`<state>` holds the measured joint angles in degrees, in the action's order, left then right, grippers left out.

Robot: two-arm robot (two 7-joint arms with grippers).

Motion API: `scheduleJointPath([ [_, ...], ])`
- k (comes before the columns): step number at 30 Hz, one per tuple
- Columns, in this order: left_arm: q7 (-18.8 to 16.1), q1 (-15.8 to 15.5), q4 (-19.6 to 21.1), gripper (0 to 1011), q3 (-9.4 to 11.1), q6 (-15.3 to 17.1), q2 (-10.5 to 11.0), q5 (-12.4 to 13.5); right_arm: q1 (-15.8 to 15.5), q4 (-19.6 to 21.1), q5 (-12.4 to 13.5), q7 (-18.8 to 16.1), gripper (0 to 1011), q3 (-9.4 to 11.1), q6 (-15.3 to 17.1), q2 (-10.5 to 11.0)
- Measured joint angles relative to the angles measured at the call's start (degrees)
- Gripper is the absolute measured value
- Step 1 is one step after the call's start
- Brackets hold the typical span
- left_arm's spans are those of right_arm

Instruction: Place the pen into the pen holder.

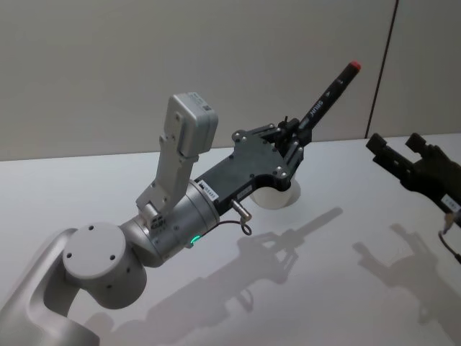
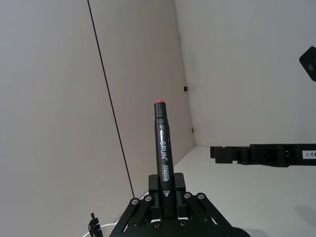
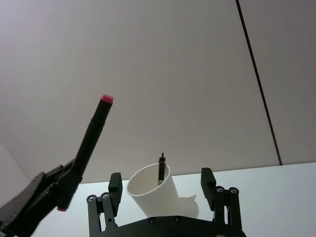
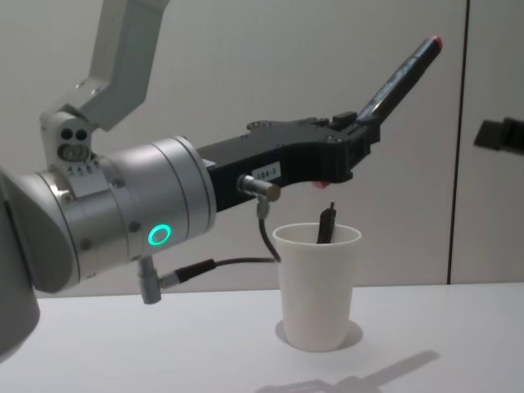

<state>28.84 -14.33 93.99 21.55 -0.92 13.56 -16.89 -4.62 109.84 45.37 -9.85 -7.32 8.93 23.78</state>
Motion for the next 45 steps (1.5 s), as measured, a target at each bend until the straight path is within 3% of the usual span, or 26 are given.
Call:
scheduleJointPath([
  [10, 0.0, 0.0, 0.0, 177, 0.0, 0.0, 0.0, 0.0, 0.5, 1.3, 11.8, -1.8, 1001, 1.7, 4.7, 1.3],
  [16, 0.0, 0.0, 0.0, 177, 0.0, 0.0, 0.0, 0.0, 1.4, 1.9, 16.3, -2.6, 1001, 2.2, 6.9, 1.8],
  [21, 0.0, 0.0, 0.0, 176, 0.0, 0.0, 0.0, 0.0, 2.3, 2.0, 18.3, -2.9, 1001, 2.2, 8.0, 1.9],
  [30, 0.0, 0.0, 0.0, 177, 0.0, 0.0, 0.0, 0.0, 4.3, 2.0, 19.2, -2.1, 1001, 1.3, 9.4, 1.5],
  [45, 0.0, 0.0, 0.0, 177, 0.0, 0.0, 0.0, 0.0, 9.0, -0.2, 16.7, 3.0, 1001, -1.8, 12.5, -1.7],
])
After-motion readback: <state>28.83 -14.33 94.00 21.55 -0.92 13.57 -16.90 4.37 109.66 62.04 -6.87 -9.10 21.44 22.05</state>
